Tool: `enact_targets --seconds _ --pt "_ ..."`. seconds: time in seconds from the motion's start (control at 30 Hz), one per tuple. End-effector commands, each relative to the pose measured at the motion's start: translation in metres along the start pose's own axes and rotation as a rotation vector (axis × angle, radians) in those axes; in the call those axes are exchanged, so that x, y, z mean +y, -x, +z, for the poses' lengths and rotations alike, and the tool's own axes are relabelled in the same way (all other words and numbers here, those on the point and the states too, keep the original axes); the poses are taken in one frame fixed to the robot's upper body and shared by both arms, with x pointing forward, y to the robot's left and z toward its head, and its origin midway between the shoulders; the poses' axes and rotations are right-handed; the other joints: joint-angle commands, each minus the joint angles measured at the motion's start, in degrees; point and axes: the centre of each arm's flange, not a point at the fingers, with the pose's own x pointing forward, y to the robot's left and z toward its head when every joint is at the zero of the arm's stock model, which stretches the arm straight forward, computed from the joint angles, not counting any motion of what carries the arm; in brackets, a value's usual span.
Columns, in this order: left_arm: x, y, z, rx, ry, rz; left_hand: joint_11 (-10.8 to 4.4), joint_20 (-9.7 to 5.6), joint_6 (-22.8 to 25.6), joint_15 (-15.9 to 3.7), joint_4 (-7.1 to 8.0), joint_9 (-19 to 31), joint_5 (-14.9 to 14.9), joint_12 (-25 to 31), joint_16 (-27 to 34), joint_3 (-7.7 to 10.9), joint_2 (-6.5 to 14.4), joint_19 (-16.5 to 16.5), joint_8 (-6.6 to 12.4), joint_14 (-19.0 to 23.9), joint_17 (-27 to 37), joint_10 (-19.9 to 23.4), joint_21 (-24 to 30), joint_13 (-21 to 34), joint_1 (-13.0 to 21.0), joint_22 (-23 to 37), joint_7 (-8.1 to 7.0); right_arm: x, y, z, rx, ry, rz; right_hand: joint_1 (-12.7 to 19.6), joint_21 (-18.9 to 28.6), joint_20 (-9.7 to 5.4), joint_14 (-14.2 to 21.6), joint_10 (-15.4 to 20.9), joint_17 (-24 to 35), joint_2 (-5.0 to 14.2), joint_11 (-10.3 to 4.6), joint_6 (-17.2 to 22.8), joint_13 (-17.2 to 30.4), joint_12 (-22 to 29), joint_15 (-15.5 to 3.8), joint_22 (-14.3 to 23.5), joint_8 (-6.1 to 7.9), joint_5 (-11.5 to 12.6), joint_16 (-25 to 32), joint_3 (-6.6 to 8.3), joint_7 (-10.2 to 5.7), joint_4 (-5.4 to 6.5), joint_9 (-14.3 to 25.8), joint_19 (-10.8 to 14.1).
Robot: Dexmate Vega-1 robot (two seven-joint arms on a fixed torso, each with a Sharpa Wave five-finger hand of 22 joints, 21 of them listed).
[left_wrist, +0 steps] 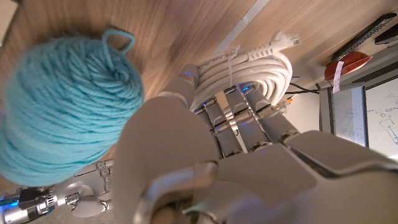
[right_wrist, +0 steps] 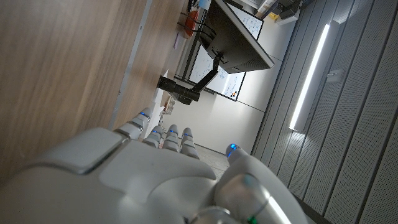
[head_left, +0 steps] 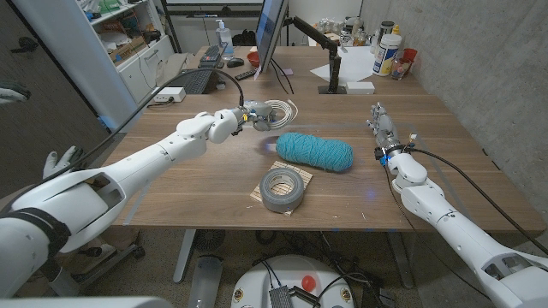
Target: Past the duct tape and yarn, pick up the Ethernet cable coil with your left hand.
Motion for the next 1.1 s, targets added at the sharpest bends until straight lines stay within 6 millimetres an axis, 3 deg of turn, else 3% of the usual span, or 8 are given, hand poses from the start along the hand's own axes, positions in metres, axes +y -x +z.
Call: enact_targets --seconds 0.03,1.1 --pt "0.009 0.003 0.001 0.008 -0.007 0.002 -1.97 0.08 1.51 -7.87 1.27 4.80 0.33 1.18 -0.10 1.14 6.79 -0.02 1.21 0.79 0.35 2.58 0.56 2.23 6.32 0.13 -1.10 0.001 0.000 0.000 0.000 0.002 0.005 -0.23 0.16 -0.01 -0.61 -0.40 0.14 4.64 0.24 0.49 0.18 -0.13 -2.36 0.21 0.09 -0.16 0.37 0.54 -0.22 0.02 0.29 -0.17" --pt "0.033 0.012 0.004 0.020 -0.023 0.029 -2.06 0.09 1.28 -7.98 1.18 4.25 0.45 2.06 -1.10 0.98 6.79 -0.41 1.82 1.40 1.54 2.57 1.82 1.94 6.35 -0.04 -1.25 0.002 0.000 0.000 -0.001 0.005 0.012 -0.21 0.16 0.05 -0.66 -0.51 0.13 4.62 0.22 0.56 0.17 -0.15 -2.39 0.21 0.08 -0.17 0.36 0.59 -0.20 0.01 0.29 -0.21"
